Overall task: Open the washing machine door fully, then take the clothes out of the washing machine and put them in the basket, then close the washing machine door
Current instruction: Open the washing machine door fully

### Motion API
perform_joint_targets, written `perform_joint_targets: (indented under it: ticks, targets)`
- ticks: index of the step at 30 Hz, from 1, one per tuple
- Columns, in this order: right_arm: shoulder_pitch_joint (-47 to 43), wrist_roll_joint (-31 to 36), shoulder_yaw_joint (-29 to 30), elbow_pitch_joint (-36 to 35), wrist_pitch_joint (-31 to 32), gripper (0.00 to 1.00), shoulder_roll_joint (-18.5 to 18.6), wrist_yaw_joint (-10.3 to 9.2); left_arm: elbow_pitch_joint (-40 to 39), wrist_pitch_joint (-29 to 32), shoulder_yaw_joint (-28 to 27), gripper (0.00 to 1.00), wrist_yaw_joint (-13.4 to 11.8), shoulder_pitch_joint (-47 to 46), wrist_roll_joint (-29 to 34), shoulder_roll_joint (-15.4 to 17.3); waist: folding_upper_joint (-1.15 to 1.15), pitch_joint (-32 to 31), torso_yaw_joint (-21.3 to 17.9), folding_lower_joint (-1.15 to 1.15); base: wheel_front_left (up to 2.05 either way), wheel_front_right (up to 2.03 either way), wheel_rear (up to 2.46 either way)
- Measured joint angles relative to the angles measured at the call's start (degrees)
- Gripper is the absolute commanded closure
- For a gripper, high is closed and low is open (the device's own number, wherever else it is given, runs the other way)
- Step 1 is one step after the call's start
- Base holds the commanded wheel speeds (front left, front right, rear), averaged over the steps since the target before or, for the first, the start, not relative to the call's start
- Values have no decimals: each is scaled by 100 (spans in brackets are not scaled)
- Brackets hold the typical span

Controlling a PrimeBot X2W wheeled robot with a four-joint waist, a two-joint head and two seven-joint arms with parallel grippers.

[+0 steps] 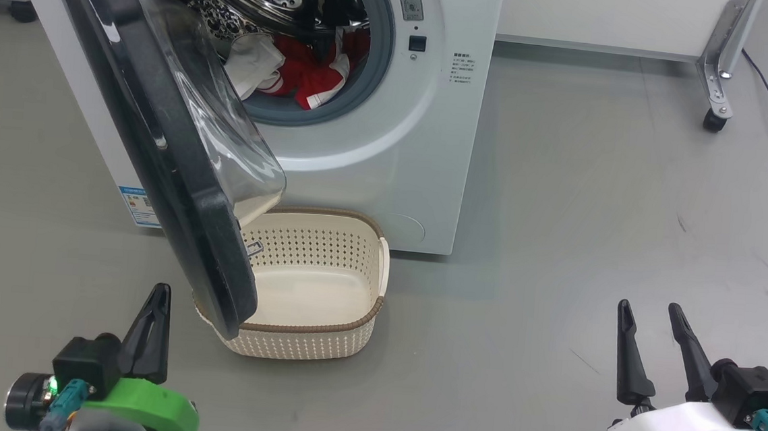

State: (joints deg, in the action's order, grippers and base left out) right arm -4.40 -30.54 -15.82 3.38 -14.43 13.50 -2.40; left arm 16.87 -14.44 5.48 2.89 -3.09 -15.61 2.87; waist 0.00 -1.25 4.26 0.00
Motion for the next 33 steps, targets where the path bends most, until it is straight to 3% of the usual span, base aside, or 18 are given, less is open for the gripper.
perform_joint_targets:
  ticks: [16, 22, 33]
  targets:
    - [-1, 140, 44, 64, 0, 0, -147, 118, -898, -1, -404, 100, -9, -775, -11, 23, 0, 7, 20, 0, 0, 0, 0]
    - [-1, 153, 75, 82, 0, 0, -215, 134, -1224, -26, -388, 100, -9, -1116, 45, 148, 0, 5, -13, 0, 0, 0, 0]
    - [-1, 241, 166, 130, 0, 0, -298, 192, -1618, -27, -98, 100, 43, -1474, 104, 98, 0, -22, -82, 0, 0, 0, 0]
